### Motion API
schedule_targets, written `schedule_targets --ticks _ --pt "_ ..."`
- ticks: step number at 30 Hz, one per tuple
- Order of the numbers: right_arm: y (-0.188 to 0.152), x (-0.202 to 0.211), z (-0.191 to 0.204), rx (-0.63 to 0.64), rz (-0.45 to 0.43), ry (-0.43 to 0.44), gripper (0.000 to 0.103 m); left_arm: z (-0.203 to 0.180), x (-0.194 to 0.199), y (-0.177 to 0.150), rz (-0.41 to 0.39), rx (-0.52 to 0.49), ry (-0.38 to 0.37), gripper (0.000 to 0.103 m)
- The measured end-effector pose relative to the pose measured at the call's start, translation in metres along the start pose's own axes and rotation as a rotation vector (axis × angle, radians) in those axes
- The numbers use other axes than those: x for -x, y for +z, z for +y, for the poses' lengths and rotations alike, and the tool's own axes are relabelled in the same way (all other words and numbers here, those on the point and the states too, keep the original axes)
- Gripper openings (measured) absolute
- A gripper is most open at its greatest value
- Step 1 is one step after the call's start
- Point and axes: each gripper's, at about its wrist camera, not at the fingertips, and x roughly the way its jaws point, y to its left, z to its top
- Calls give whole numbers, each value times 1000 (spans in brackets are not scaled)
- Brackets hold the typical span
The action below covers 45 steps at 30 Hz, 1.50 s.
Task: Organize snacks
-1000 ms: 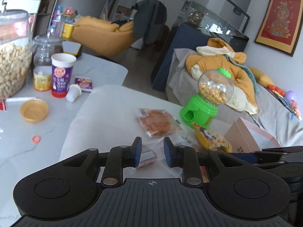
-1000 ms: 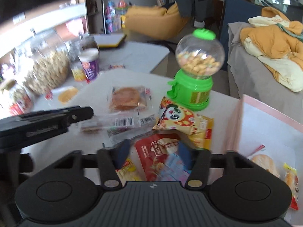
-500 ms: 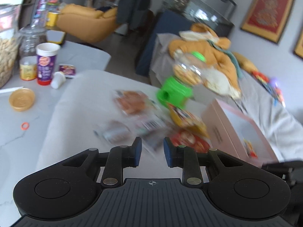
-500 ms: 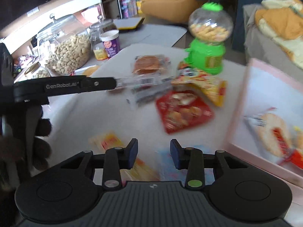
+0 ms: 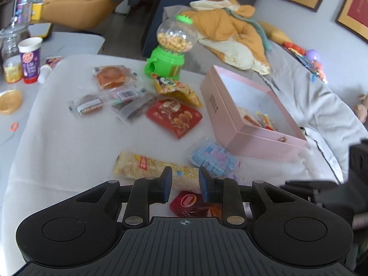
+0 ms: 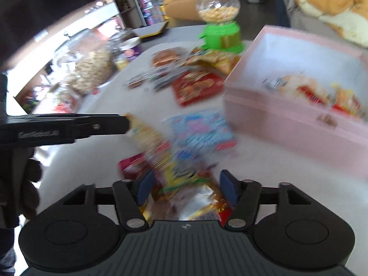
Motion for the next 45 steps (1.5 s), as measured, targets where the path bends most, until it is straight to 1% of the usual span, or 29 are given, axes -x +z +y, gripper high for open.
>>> schedule_targets --ticks 2,4,5,7,8,9,10,12,14,16,19,20,22,23,24,25,26,27,29,31,33,36,37,40,42,44,45 --pt "-6 -3 14 29 -23 -17 81 2 -8 3 -2 17 19 29" --pt "-10 -8 32 74 -25 -52 83 3 -14 7 -19 21 43 26" --pt "-10 -10 40 88 -31 -50 83 4 -16 11 -27 15 62 27" --pt "-7 -11 49 100 -22 -7 83 7 -18 16 -42 -21 153 27" --pt "-5 -8 51 105 -35 17 79 10 -18 18 -53 -35 201 27" --pt "-4 -2 52 112 -66 28 78 15 -16 19 -57 -36 239 27" --pt "-2 5 52 125 -106 12 78 21 -13 20 -59 -19 255 27" --pt "2 13 50 162 -179 -71 78 30 -4 19 -71 27 238 27" --pt "9 10 45 174 -207 -155 78 32 1 18 -80 49 213 27" --pt "19 -6 38 164 -182 -185 78 28 3 15 -74 55 167 27" --pt "28 -33 31 147 -135 -225 79 15 2 12 -51 36 123 27" --pt "29 -36 30 150 -159 -243 79 13 3 9 -49 35 111 27" --pt "29 -36 26 143 -159 -249 79 9 5 5 -49 44 97 27" --pt "29 -34 24 137 -160 -242 76 9 5 4 -48 48 94 27" --pt "27 -31 22 136 -159 -245 71 9 5 3 -48 54 92 27" --pt "23 -28 19 145 -155 -259 58 9 3 3 -48 62 92 27" --pt "18 -22 17 154 -142 -241 49 10 1 3 -48 72 97 27" --pt "15 -15 13 150 -133 -219 45 12 -2 3 -47 83 103 27" --pt "5 -3 6 154 -128 -213 37 15 -7 6 -52 110 108 27" --pt "-8 7 0 168 -131 -238 34 15 -12 10 -63 122 115 27" --pt "-18 14 -9 164 -130 -263 34 11 -20 13 -56 108 136 27" --pt "-30 22 -26 119 -134 -251 35 0 -27 15 -50 35 183 27" --pt "-33 25 -30 106 -145 -241 36 -3 -28 15 -42 17 184 27" --pt "-37 28 -37 80 -166 -225 43 -10 -19 12 -46 -16 190 27" --pt "-39 27 -37 81 -181 -225 47 -13 -12 10 -54 -44 225 28" --pt "-41 24 -36 89 -194 -223 56 -13 -7 9 -49 -56 256 28" --pt "-42 23 -35 93 -201 -226 58 -13 -5 9 -43 -63 271 28"
